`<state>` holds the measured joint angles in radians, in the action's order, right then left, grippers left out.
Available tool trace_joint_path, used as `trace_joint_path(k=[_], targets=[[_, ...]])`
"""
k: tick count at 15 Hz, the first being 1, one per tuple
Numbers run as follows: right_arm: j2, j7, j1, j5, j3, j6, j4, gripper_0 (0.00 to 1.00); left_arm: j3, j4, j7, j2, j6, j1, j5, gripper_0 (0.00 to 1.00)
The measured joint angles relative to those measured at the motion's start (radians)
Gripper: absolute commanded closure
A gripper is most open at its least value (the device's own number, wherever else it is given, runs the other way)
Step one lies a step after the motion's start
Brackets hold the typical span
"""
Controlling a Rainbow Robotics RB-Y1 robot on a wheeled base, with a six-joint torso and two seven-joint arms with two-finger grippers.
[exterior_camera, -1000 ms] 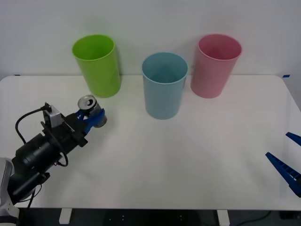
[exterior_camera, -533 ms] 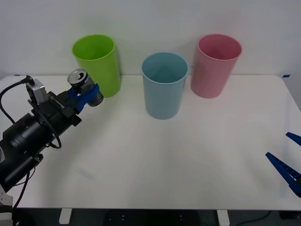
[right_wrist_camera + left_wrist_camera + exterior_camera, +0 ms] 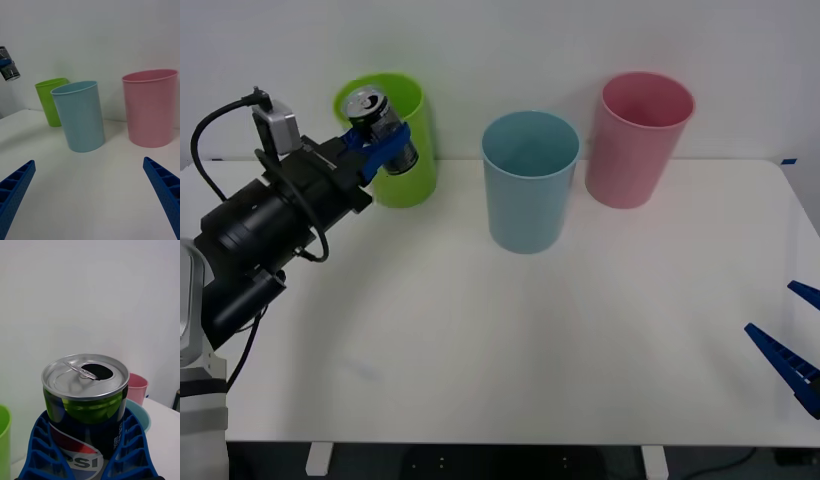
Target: Grasp the object on the table and drop it into the matching bin: aluminum can to the light blue bin, PET bottle to the pink bin.
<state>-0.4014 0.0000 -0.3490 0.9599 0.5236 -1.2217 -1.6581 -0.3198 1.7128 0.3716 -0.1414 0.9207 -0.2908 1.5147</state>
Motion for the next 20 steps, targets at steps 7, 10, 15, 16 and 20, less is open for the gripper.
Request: trace_joint_path(k=[7, 10, 15, 16, 20], targets=[[0.0, 0.0, 0.0, 0.0, 0.0, 0.0, 0.0, 0.0, 0.01, -0.067, 0.084, 0.112, -0.017, -0.158, 0.259, 0.97], [0.0, 0.0, 0.0, 0.0, 0.0, 0.0, 0.0, 0.0, 0.026, -0.135, 0.08, 0.135, -0.025, -0.224, 0.326, 0.97], [0.0, 0.0, 0.0, 0.0, 0.0, 0.0, 0.0, 0.0, 0.083, -0.279, 0.063, 0.136, -0.091, -0.335, 0.37, 0.98], [0.0, 0.0, 0.0, 0.0, 0.0, 0.0, 0.0, 0.0, 0.095, -0.302, 0.056, 0.136, -0.11, -0.351, 0.371, 0.97], [0.0, 0.0, 0.0, 0.0, 0.0, 0.0, 0.0, 0.0, 0.123, -0.363, 0.036, 0.141, -0.158, -0.4, 0.375, 0.98]])
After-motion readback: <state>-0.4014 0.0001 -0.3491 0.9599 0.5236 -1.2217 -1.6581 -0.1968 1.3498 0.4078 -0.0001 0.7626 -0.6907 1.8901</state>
